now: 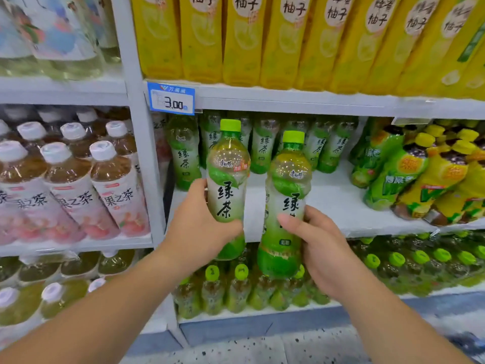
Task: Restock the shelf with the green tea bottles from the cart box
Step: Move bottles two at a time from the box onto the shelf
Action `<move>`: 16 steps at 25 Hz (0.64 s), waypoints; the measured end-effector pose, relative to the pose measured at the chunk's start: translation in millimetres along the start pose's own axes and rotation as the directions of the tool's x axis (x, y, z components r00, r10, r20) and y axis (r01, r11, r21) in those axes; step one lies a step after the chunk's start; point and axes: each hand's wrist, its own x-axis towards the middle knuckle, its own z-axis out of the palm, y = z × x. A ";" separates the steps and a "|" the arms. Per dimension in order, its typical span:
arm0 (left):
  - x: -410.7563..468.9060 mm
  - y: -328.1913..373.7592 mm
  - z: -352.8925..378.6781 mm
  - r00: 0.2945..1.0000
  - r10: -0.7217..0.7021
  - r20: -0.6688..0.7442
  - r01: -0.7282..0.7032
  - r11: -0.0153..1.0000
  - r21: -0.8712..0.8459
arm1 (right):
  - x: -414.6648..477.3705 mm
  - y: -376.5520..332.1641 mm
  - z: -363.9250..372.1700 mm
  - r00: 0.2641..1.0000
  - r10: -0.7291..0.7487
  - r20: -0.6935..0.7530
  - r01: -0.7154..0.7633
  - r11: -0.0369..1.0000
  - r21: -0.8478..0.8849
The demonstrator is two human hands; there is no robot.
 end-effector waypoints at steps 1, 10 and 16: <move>11.6 -9.1 -1.4 1.000 0.010 -0.023 -0.010 1.000 0.011 | 16.6 4.2 2.4 0.999 -0.033 0.003 0.033 0.999 -0.021; 78.6 -66.7 13.6 0.963 0.163 -0.214 -0.165 0.986 0.009 | 127.5 30.9 16.6 0.953 -0.301 0.039 0.303 0.949 -0.087; 101.1 -93.6 25.2 0.912 0.313 -0.264 -0.317 0.948 0.030 | 162.2 55.1 17.1 0.912 -0.409 0.038 0.410 0.904 -0.117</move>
